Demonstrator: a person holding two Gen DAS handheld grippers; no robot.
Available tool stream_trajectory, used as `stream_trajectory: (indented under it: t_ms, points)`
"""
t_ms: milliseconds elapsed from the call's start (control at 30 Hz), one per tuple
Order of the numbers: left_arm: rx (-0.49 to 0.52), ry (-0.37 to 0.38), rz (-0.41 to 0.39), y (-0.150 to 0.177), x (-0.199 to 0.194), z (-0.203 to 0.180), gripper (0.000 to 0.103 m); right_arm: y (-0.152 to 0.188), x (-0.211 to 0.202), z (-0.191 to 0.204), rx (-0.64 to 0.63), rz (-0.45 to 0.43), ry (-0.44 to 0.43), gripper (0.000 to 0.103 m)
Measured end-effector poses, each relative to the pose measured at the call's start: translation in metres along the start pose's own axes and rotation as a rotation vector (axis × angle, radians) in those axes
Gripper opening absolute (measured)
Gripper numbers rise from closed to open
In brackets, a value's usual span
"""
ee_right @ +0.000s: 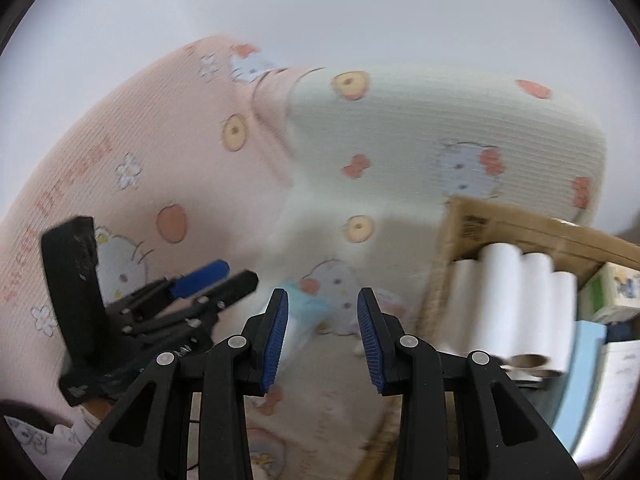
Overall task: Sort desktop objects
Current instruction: 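Move the left tool to the blue-and-white wet wipes pack on the bed, then lower the left gripper onto the end of the pack and close it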
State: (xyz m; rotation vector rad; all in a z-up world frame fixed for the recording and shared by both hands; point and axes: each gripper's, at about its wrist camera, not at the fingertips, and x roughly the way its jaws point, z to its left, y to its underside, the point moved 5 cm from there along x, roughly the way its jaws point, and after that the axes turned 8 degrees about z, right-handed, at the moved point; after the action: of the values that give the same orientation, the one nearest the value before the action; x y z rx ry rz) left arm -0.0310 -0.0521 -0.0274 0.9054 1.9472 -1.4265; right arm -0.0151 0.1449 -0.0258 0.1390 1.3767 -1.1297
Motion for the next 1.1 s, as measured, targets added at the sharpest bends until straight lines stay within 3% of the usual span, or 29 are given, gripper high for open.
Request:
stream_trajectory:
  t_ms: [267,500,700,900,1100]
  points:
    - [-0.042,-0.033,0.010,0.032,-0.010,0.042,0.051,0.004,0.017,0.035,-0.050,0.015,-0.093,0.032]
    - [-0.144,0.001,0.052,0.054,0.002,0.078,0.051,0.013,0.054,0.044,-0.061,0.075,-0.037,0.032]
    - [-0.159,-0.007,0.055,0.060,0.003,0.093,0.051,0.019,0.092,0.060,-0.062,0.117,-0.046,0.032]
    - [-0.220,0.007,0.077,0.064,0.006,0.112,0.051,0.038,0.132,0.067,-0.060,0.219,-0.067,0.032]
    - [-0.221,0.017,0.085,0.067,0.010,0.117,0.051,0.051,0.160,0.061,-0.025,0.248,-0.052,0.032]
